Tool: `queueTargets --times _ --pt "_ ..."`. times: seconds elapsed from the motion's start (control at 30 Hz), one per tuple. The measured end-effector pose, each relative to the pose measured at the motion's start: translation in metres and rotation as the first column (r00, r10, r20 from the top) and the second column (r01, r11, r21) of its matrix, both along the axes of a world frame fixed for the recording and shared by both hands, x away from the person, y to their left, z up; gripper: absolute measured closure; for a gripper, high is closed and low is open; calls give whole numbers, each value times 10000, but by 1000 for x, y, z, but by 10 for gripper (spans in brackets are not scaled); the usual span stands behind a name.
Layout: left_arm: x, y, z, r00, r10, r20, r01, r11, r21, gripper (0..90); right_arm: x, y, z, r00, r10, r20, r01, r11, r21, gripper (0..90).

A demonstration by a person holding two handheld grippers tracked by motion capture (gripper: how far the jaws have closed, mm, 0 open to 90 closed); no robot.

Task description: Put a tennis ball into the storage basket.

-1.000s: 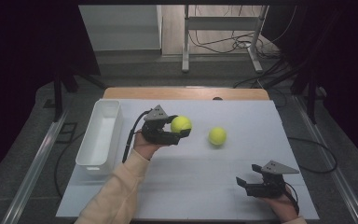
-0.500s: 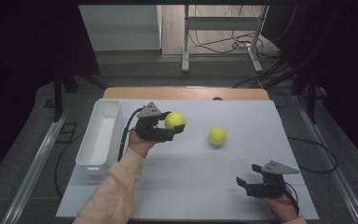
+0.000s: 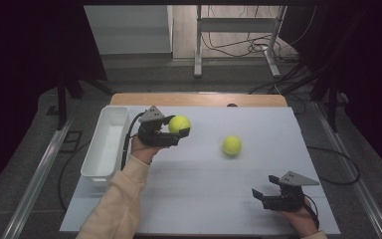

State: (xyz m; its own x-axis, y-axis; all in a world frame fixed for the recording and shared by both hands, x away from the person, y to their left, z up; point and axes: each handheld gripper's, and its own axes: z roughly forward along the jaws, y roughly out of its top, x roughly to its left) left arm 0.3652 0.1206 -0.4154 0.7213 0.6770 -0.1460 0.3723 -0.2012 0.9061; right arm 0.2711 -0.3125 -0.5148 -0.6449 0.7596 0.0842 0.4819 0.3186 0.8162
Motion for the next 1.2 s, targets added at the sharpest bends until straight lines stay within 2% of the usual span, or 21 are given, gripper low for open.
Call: queueTargets --times 0.33,0.73,1.2 --pt "4 16 1 9990 448 -43 -449 9989 -104 261 0 0 0 10000 7 -3 -7 10000 -4 138" --pt "6 26 3 9971 767 8 -767 9970 -86 261 0 0 0 10000 3 -8 -3 10000 -10 139" --pt "7 38 4 9940 1096 -5 -1095 9934 -326 261 0 0 0 10000 -10 -12 10 10000 -49 138"
